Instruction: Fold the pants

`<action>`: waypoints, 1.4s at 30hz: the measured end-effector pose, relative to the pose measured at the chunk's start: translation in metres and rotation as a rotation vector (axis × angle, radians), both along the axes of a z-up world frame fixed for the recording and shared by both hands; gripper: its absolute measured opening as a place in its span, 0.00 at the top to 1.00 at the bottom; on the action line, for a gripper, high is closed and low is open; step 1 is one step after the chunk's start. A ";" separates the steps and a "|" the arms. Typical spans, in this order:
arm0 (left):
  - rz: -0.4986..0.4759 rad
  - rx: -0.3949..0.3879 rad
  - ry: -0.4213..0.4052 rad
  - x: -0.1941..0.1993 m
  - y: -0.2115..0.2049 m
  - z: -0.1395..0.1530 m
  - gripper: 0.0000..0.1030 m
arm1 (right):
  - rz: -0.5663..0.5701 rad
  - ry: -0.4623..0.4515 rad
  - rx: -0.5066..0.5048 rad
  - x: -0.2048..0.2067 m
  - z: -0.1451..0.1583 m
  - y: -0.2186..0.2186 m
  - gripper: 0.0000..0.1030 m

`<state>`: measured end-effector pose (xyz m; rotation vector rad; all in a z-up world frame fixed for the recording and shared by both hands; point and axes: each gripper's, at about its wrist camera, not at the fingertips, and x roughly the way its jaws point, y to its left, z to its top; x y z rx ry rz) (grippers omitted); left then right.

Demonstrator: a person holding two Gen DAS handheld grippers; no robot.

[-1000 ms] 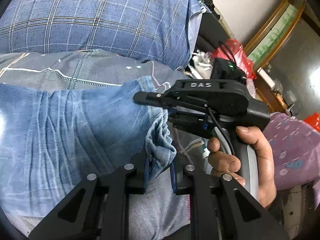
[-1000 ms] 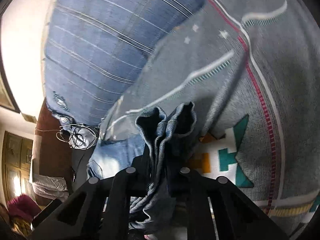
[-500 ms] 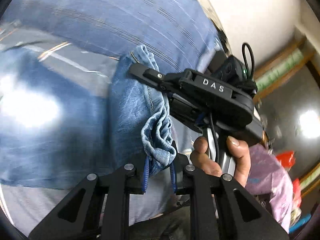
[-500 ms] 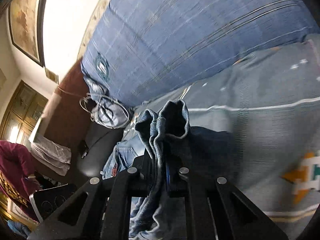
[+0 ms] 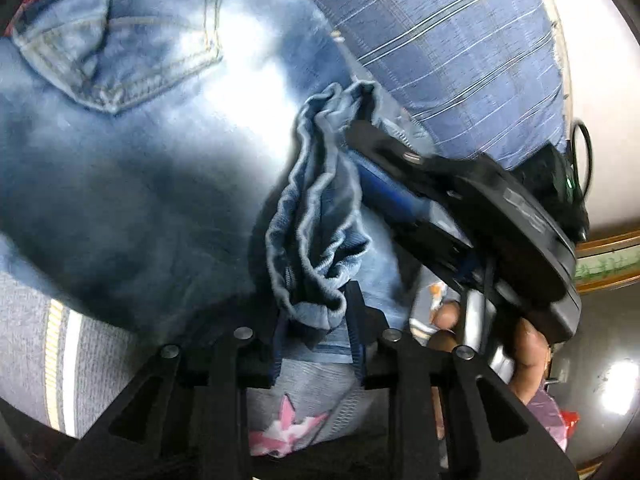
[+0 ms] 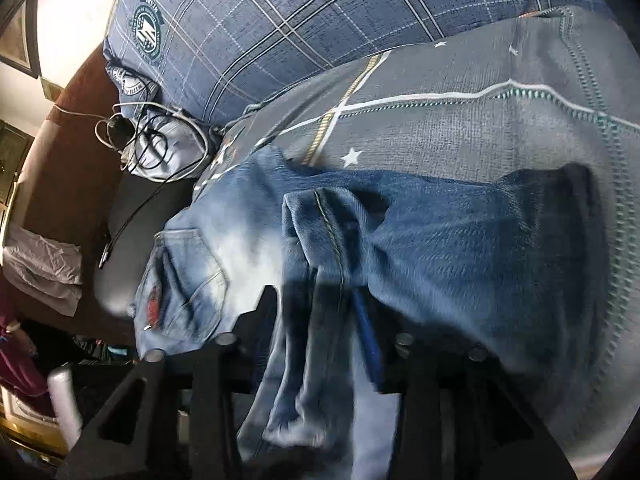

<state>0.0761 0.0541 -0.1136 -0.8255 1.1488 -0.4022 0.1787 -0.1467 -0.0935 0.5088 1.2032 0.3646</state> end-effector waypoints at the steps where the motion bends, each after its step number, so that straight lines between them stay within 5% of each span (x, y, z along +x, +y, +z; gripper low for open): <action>1: 0.008 0.003 -0.028 -0.004 0.001 0.008 0.59 | -0.004 -0.039 0.045 -0.005 0.013 -0.005 0.51; 3: 0.024 0.021 -0.092 -0.013 0.002 0.023 0.44 | -0.021 -0.135 0.111 -0.017 0.041 -0.018 0.44; 5: 0.038 0.075 -0.149 -0.020 0.000 0.037 0.43 | -0.037 -0.211 0.131 -0.031 0.064 -0.035 0.43; 9: 0.045 0.165 -0.174 -0.008 -0.005 0.036 0.41 | -0.106 -0.220 0.078 -0.048 0.070 -0.068 0.43; 12: 0.045 0.213 -0.127 0.008 -0.006 0.018 0.41 | -0.147 -0.148 0.052 -0.063 0.051 -0.087 0.63; 13: 0.048 0.205 -0.115 0.009 -0.004 0.014 0.43 | -0.142 -0.115 0.049 -0.070 0.041 -0.087 0.77; 14: 0.043 0.214 -0.110 0.010 -0.006 0.011 0.58 | -0.130 -0.102 0.049 -0.075 0.037 -0.087 0.84; 16: 0.008 0.313 -0.112 0.013 -0.016 0.010 0.79 | -0.078 -0.080 0.016 -0.083 0.027 -0.074 0.85; 20: -0.013 0.450 -0.136 0.009 -0.024 0.015 0.90 | -0.018 0.034 -0.106 -0.081 -0.002 -0.051 0.86; 22: 0.017 0.496 -0.147 0.004 -0.021 0.020 0.99 | 0.015 -0.019 -0.126 -0.085 0.010 -0.045 0.84; 24: 0.050 0.557 -0.157 0.002 -0.018 0.022 0.99 | 0.007 -0.107 -0.084 -0.085 0.031 -0.046 0.82; 27: 0.040 0.456 -0.111 0.008 -0.009 0.010 0.99 | -0.057 -0.176 -0.090 -0.069 0.049 -0.059 0.76; 34: 0.012 0.469 -0.156 0.004 -0.013 0.022 0.99 | -0.160 -0.070 -0.170 -0.022 0.002 -0.067 0.80; 36: 0.014 0.397 -0.188 0.002 -0.006 0.033 0.91 | -0.156 -0.094 -0.165 -0.026 0.017 -0.060 0.78; 37: 0.023 0.351 -0.211 -0.001 0.000 0.040 0.74 | -0.155 -0.125 -0.136 -0.031 0.030 -0.058 0.74; 38: 0.048 0.304 -0.241 -0.005 0.009 0.050 0.49 | -0.150 -0.179 -0.084 -0.038 0.048 -0.053 0.56; 39: 0.072 0.279 -0.264 -0.007 0.015 0.056 0.40 | -0.140 -0.226 -0.046 -0.043 0.060 -0.049 0.44; 40: 0.108 0.250 -0.295 -0.011 0.023 0.063 0.31 | -0.115 -0.303 -0.007 -0.053 0.074 -0.042 0.30; 42: 0.173 0.206 -0.339 -0.019 0.047 0.074 0.30 | -0.095 -0.345 -0.001 -0.060 0.081 -0.034 0.30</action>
